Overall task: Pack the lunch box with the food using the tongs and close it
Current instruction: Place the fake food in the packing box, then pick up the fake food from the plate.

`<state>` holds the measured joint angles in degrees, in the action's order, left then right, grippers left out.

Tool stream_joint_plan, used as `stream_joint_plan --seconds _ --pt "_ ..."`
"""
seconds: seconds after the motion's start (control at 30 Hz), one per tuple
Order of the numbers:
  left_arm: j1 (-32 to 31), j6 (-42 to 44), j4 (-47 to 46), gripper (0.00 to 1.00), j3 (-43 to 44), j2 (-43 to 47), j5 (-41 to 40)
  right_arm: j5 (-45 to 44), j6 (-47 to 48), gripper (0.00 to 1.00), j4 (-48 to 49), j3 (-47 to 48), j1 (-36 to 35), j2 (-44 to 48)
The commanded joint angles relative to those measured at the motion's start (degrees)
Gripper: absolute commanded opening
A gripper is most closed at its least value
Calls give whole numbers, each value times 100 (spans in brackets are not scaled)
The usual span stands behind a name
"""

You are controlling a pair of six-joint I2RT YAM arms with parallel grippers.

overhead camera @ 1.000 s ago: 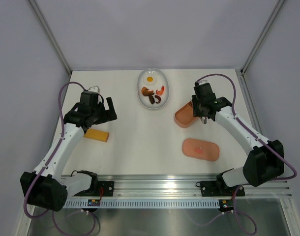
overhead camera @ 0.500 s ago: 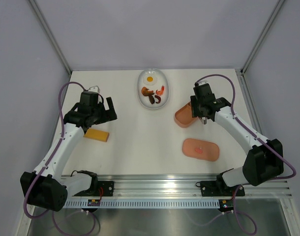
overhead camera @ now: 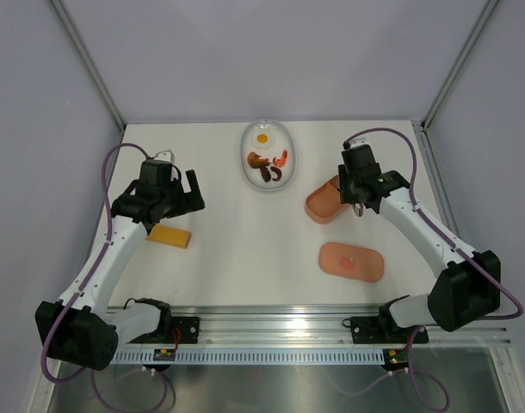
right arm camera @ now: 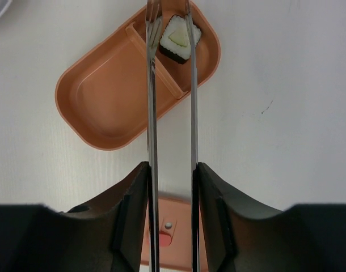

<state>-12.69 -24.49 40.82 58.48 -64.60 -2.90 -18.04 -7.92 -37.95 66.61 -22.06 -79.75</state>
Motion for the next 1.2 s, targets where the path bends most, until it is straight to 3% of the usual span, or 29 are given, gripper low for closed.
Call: stream_joint_plan --seconds 0.0,0.17,0.5,0.77,1.17 --pt "-14 -56 -188 99 6 123 87 46 1 44 7 370 27 275" --pt "-23 -82 -188 99 6 132 87 441 -34 28 -124 590 18 337" --pt "-14 -144 -162 99 85 114 114 829 -210 26 -160 1275 -675 -242" --pt "-23 -232 -153 99 41 70 131 1224 -719 29 -221 2356 -1001 -1350" --pt "-14 -232 -48 99 23 167 44 1189 -658 45 -414 3332 -1063 -2642"
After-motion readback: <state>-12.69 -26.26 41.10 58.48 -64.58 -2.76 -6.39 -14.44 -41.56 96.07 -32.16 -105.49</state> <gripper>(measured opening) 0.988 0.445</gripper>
